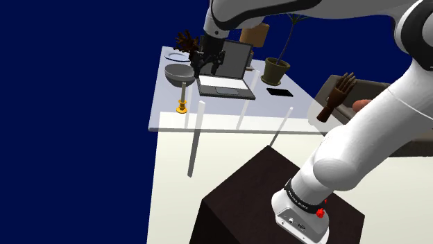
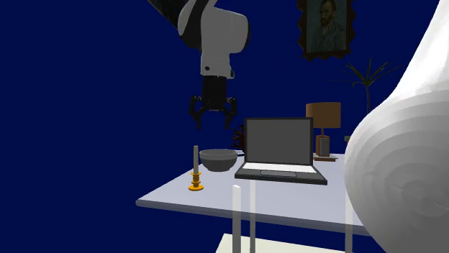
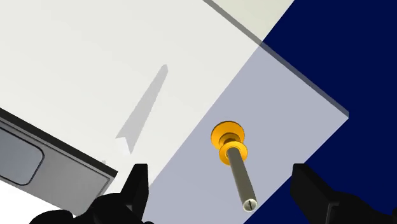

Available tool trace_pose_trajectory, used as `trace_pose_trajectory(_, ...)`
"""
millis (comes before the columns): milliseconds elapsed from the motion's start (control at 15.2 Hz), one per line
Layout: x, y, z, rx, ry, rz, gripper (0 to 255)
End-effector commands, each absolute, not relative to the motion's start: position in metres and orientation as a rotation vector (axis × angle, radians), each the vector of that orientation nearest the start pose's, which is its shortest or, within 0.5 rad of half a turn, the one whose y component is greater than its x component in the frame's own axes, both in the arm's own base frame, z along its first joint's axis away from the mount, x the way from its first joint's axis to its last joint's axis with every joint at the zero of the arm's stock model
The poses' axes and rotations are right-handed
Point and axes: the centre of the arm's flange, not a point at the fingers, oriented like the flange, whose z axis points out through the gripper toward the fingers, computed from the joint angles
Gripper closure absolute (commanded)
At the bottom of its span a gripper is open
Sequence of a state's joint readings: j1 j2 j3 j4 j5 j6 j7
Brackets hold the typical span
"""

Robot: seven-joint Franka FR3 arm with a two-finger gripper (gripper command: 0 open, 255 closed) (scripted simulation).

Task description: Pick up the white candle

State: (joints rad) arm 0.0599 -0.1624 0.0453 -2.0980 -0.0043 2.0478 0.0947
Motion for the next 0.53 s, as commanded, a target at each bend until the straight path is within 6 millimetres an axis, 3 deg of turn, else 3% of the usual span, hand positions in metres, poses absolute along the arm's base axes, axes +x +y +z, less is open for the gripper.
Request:
trace_pose_trajectory(0, 0.539, 0.068, 0.488, -3.134, -0.038, -0.176, 0)
trace_pose_trajectory(330, 0.590, 0.095, 0.461, -3.130, -0.081, -0.173, 0)
trace_pose_trajectory(462, 0.590, 0.095, 0.451, -3.130, -0.081, -0.173, 0)
